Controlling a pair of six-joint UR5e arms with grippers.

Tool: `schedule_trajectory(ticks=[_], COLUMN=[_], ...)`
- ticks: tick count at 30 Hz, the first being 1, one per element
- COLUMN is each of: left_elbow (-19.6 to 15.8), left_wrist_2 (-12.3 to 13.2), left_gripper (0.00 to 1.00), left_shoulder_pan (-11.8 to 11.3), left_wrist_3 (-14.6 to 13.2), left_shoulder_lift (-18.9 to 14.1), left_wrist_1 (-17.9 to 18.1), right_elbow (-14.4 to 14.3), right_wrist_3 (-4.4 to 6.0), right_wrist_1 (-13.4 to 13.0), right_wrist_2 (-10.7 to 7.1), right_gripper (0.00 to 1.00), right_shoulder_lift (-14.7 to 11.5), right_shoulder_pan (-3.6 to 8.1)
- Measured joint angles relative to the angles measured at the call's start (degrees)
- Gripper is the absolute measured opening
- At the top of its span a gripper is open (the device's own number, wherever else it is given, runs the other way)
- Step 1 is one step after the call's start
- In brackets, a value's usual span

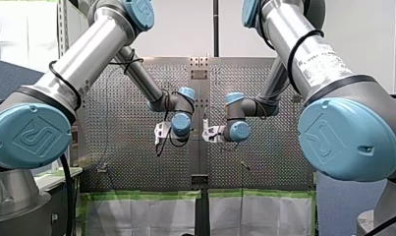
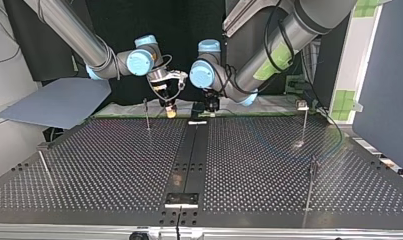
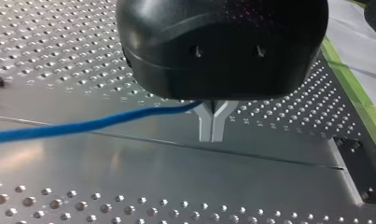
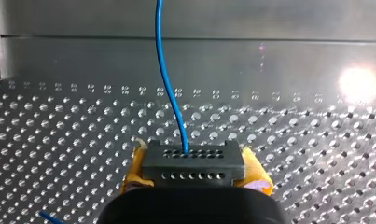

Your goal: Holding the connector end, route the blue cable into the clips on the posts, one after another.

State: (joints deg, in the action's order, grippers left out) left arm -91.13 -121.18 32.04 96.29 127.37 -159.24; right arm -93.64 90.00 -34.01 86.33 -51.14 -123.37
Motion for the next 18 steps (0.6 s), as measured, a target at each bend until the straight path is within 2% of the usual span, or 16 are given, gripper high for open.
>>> schedule_trajectory(ticks=[5,11,15,18], left_elbow=[0.0,0.0,-0.1,-1.0], left_wrist_2=[-0.2,-1.2,-1.9,-2.1], left_gripper=[0.00,0.00,0.00,0.00], left_shoulder_pan=[0.5,1.4,2.2,2.8], left_wrist_3=[0.1,0.4,1.3,2.3], left_shoulder_lift=[0.8,1.8,2.6,3.2], left_wrist_1=[1.4,2.7,3.9,5.1], right_elbow=[-1.6,-4.4,-6.9,-7.9], right_wrist_3=[0.09,1.31,2.74,2.73], right_wrist_1=[-1.4,-4.4,-7.0,-8.9], right_wrist_2=[0.05,0.07,-0.18,-0.24], right_gripper=[0.00,0.00,0.00,0.00], right_shoulder_lift=[0.1,0.2,0.7,1.9], right_shoulder_pan=[0.36,1.36,2.19,2.75])
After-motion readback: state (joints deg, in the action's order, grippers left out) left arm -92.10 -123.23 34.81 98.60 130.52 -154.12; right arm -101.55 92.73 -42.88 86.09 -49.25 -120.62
